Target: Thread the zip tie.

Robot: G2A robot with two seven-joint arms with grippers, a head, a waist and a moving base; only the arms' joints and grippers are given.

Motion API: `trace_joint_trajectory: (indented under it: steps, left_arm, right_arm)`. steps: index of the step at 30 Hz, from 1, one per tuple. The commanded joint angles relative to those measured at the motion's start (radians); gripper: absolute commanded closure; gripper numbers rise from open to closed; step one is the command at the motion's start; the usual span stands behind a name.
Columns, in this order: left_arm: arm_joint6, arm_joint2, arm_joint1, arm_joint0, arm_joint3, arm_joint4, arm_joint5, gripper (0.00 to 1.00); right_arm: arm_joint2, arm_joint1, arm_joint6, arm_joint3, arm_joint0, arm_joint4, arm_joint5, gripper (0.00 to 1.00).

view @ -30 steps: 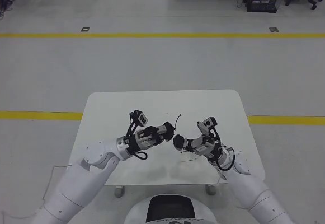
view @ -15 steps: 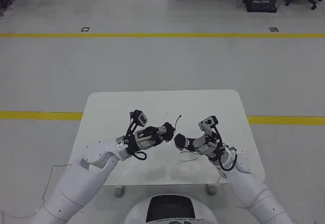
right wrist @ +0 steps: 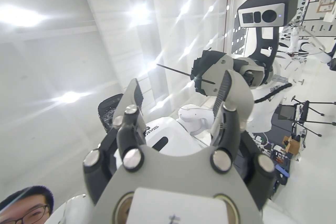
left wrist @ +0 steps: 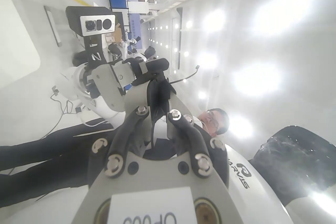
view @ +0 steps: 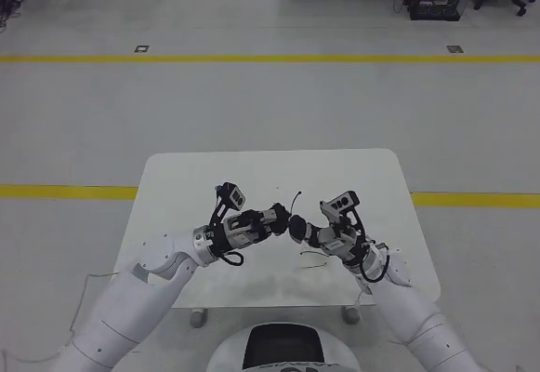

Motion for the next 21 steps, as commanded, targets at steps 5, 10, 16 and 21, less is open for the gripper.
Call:
trace_joint_trajectory:
  steps: [5, 10, 16, 21]
  left_arm:
    - [0.0, 0.0, 0.0, 0.0, 0.0, 0.0, 0.0, 1.0]
    - [0.0, 0.0, 0.0, 0.0, 0.0, 0.0, 0.0, 1.0]
    - [0.0, 0.0, 0.0, 0.0, 0.0, 0.0, 0.0, 1.0]
    - [0.0, 0.0, 0.0, 0.0, 0.0, 0.0, 0.0, 1.0]
  right_arm:
    - [-0.004, -0.022, 0.004, 0.035, 0.016, -0.02, 0.0, 0.51]
    - [-0.008, -0.037, 0.014, 0.066, 0.024, -0.032, 0.0, 0.52]
    - [0.001, -0.055, 0.039, 0.079, 0.03, -0.021, 0.0, 0.53]
    - [0.015, -0.07, 0.077, 0.083, 0.029, -0.007, 0.0, 0.53]
